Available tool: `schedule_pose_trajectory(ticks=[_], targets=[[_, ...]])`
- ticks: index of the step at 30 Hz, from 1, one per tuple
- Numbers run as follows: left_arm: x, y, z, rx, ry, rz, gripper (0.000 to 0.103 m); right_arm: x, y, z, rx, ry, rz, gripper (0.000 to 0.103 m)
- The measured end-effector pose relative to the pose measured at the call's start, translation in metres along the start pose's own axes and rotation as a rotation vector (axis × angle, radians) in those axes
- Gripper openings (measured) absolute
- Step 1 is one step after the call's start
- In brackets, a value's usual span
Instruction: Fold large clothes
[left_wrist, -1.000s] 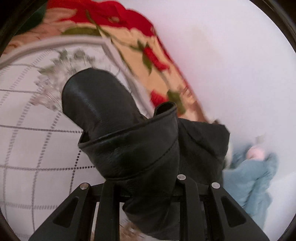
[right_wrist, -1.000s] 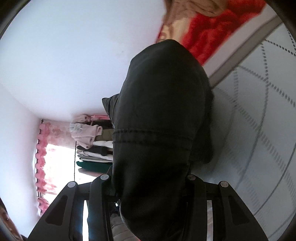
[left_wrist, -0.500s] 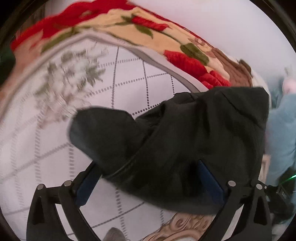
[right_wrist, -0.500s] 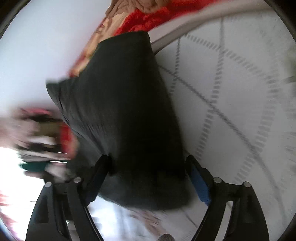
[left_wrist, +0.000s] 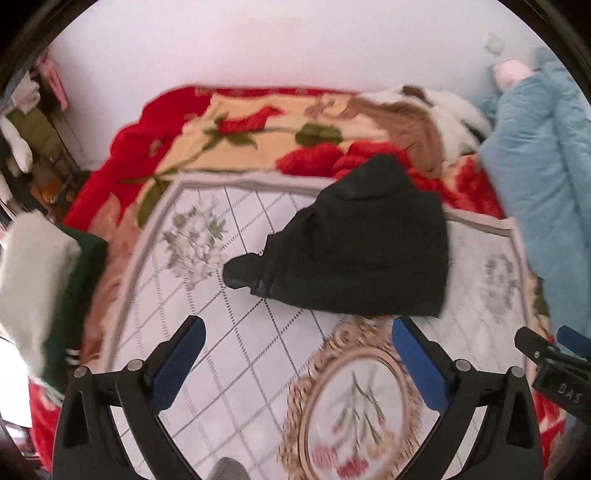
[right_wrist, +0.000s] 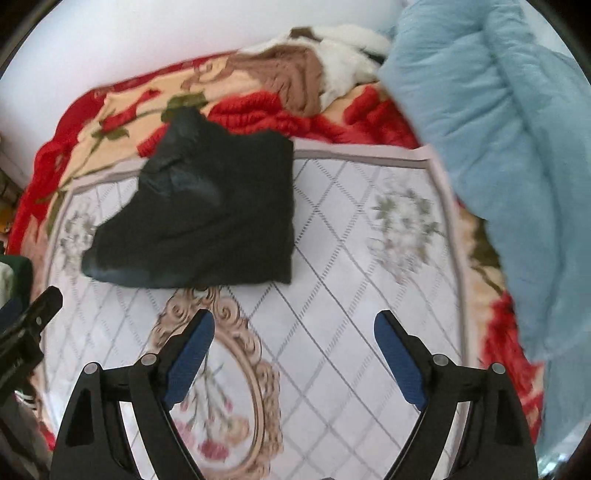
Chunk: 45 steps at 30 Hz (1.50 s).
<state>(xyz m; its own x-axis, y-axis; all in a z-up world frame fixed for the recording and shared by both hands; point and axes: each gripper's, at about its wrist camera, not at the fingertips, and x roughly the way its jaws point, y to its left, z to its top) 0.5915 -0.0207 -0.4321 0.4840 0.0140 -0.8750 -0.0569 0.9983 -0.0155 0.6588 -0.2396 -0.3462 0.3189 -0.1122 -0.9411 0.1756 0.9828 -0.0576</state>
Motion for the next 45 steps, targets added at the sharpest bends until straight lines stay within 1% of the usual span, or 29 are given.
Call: schedule_pose_trajectory(ticks=[4,6,7,10,11,12,14,18,20,21,25,27,31,35,37,45], targets=[[-0.084,-0.011,-0.006,0.011,-0.034,-0.006,0.103,-0.100,-0.011,-0.027,0.013,-0.062,-0.032,0.090],[-0.133,-0.015,-0.011,0.005,-0.062,0.007,0.103,-0.148,-0.017,-0.039,0.017,-0.104,-0.049,0.090],[-0.148,-0.016,-0.013,0.003,-0.067,0.009,0.103,-0.174,-0.021,-0.044,0.019,-0.123,-0.055,0.090],[-0.207,-0.017,-0.022,0.003,-0.086,0.003,0.103,-0.242,-0.031,-0.063,0.027,-0.171,-0.057,0.090],[-0.233,-0.018,-0.027,0.006,-0.098,0.006,0.103,-0.265,-0.034,-0.071,0.028,-0.183,-0.059,0.090],[-0.244,-0.017,-0.029,0.006,-0.103,0.006,0.103,-0.285,-0.037,-0.078,0.030,-0.197,-0.054,0.090],[-0.286,-0.017,-0.040,0.008,-0.128,0.020,0.103,-0.328,-0.041,-0.093,0.035,-0.215,-0.041,0.090],[-0.341,-0.016,-0.056,0.017,-0.151,0.035,0.103,-0.398,-0.051,-0.120,0.046,-0.262,-0.026,0.090],[-0.368,-0.015,-0.064,0.010,-0.172,0.033,0.103,-0.433,-0.054,-0.136,0.033,-0.296,-0.032,0.090],[-0.383,-0.014,-0.068,0.004,-0.184,0.032,0.103,-0.443,-0.054,-0.141,0.027,-0.304,-0.033,0.090],[-0.421,-0.015,-0.082,0.013,-0.206,0.031,0.103,-0.491,-0.058,-0.166,0.002,-0.337,-0.024,0.090],[-0.434,-0.015,-0.090,0.015,-0.208,0.024,0.103,-0.514,-0.059,-0.179,-0.008,-0.361,-0.029,0.090],[-0.452,-0.014,-0.102,0.017,-0.218,0.014,0.103,-0.546,-0.065,-0.198,-0.005,-0.390,-0.020,0.090],[-0.464,-0.010,-0.110,0.004,-0.200,0.004,0.103,-0.567,-0.068,-0.213,-0.012,-0.404,-0.021,0.090],[-0.470,-0.008,-0.115,-0.002,-0.206,0.011,0.103,-0.575,-0.070,-0.219,-0.013,-0.403,-0.016,0.090],[-0.479,-0.004,-0.124,-0.007,-0.218,0.007,0.103,-0.588,-0.073,-0.233,-0.011,-0.407,-0.008,0.090]])
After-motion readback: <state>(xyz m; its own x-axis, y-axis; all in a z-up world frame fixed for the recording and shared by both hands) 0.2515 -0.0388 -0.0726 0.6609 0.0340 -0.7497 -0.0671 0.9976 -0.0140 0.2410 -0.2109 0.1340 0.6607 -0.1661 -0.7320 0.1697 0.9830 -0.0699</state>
